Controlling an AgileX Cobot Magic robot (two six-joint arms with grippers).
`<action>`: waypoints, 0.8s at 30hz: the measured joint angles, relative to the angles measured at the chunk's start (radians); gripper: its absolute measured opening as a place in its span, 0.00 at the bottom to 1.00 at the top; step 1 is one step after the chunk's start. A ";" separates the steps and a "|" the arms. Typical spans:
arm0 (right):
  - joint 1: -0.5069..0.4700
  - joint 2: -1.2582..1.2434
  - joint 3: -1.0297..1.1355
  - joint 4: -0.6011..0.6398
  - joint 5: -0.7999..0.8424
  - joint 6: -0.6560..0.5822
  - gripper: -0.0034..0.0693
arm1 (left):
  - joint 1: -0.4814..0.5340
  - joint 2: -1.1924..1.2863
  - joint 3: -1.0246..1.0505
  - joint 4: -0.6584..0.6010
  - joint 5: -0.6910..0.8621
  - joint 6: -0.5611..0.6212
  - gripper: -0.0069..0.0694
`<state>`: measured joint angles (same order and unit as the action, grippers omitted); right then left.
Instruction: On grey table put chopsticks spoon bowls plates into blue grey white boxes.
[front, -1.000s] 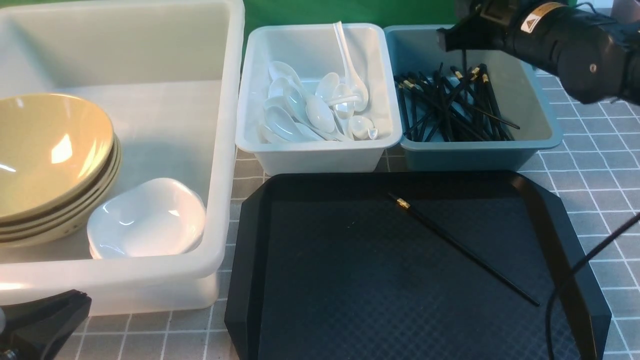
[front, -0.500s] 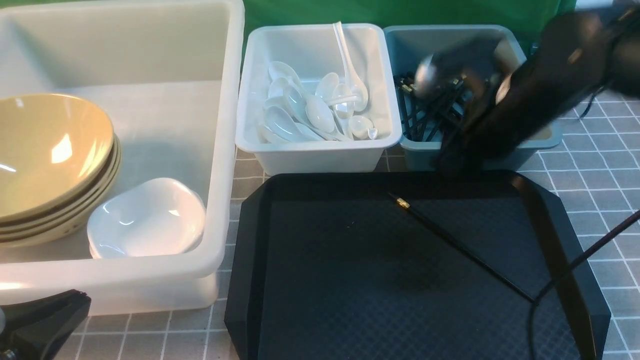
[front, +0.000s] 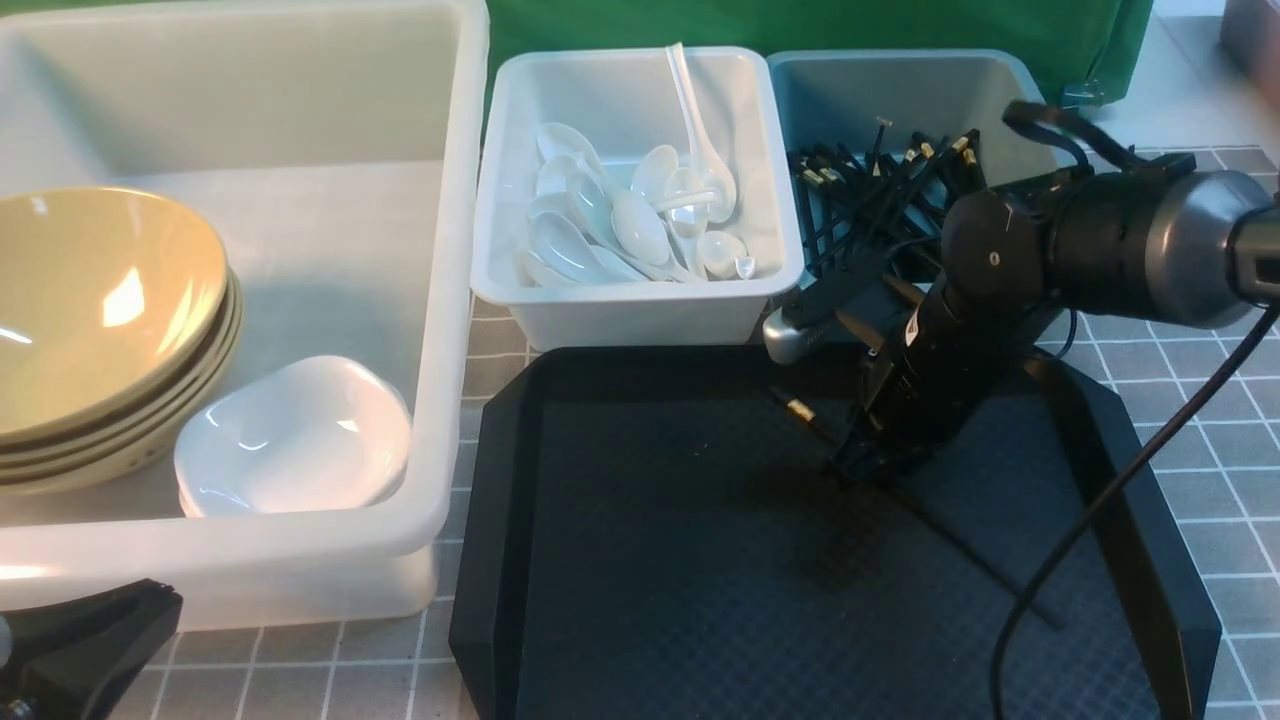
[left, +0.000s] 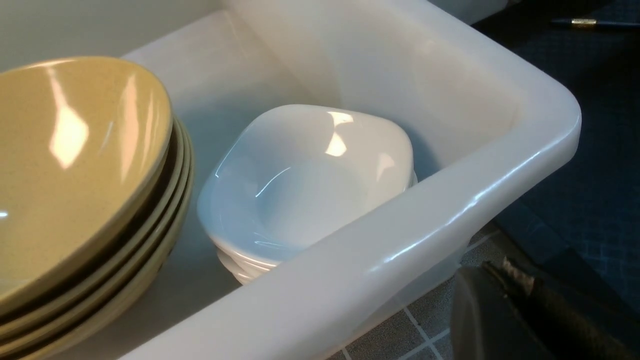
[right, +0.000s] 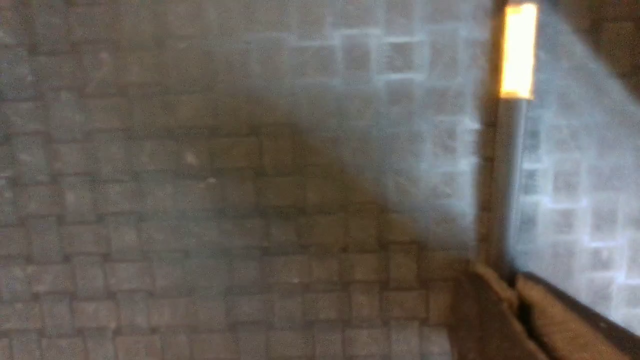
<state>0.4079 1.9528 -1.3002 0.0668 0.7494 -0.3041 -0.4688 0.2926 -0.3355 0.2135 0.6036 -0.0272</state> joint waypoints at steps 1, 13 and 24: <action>0.000 -0.009 0.001 0.012 0.016 -0.016 0.14 | 0.000 0.000 0.000 0.000 0.000 0.000 0.08; -0.001 -0.378 0.000 0.162 -0.316 -0.249 0.14 | 0.000 0.000 0.000 0.000 0.000 0.004 0.08; -0.116 -0.283 -0.197 0.173 -0.594 -0.147 0.49 | 0.000 0.000 0.000 0.035 0.000 0.004 0.08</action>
<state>0.2920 1.6695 -1.4970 0.2398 0.1553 -0.4512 -0.4688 0.2926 -0.3355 0.2489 0.6036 -0.0237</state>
